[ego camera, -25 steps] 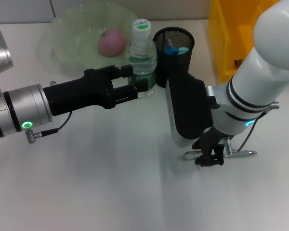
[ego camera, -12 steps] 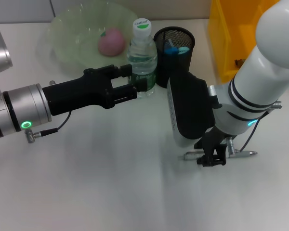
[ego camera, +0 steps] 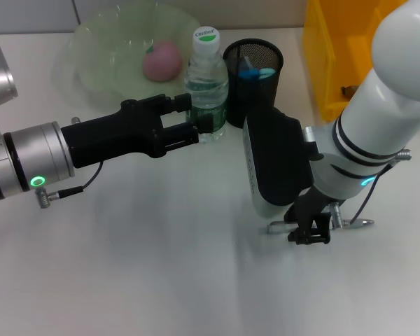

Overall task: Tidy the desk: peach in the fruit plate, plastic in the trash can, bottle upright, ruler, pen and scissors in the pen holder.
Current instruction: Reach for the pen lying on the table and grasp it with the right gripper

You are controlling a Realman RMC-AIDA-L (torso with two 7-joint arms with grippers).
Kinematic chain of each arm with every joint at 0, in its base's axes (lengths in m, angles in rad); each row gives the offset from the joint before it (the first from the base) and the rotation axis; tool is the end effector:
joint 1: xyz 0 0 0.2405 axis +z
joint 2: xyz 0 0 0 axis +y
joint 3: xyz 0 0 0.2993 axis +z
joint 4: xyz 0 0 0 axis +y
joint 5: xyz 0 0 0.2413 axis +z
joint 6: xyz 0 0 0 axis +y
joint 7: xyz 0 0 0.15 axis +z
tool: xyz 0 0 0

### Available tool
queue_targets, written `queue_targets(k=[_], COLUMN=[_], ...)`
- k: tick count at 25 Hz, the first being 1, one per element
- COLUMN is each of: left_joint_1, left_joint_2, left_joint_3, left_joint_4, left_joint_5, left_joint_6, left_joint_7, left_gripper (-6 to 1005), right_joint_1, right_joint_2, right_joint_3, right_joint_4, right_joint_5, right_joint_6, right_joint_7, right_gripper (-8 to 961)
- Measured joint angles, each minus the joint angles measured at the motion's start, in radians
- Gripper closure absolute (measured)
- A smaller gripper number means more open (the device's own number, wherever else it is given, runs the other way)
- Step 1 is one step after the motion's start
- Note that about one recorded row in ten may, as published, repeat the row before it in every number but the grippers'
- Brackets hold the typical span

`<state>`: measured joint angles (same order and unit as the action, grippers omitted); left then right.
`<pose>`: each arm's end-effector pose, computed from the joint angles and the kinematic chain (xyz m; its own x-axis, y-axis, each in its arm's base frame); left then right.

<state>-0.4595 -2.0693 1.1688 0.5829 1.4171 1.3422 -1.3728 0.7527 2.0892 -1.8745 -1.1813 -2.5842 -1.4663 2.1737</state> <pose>-0.2839 0.3783 -0.0648 0.6590 0.3557 0.6627 0.5413 -0.8361 -0.0895 0.1705 0.3753 -0.1288 0.7802 0.0810 0.6203 0.1063 -0.9943 -0.0039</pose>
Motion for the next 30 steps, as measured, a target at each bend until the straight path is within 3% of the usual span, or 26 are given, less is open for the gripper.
queue_targets(k=[20,30], left_joint_1=[0.001,0.006], left_joint_2=[0.000,0.000], left_joint_3=[0.000,0.000], left_joint_4=[0.000,0.000], left_joint_5=[-0.001,-0.001], left_joint_6=[0.000,0.000], left_joint_7=[0.000,0.000], left_gripper=[255,250], right_joint_1=[0.001,-0.036], right_joint_2=[0.000,0.000], right_joint_3=[-0.003,0.034], right_joint_4=[-0.009,-0.096], right_joint_5=[0.000,0.005], right_joint_6=[-0.001,-0.002], right_joint_7=[0.003,0.012], right_gripper=[754,752])
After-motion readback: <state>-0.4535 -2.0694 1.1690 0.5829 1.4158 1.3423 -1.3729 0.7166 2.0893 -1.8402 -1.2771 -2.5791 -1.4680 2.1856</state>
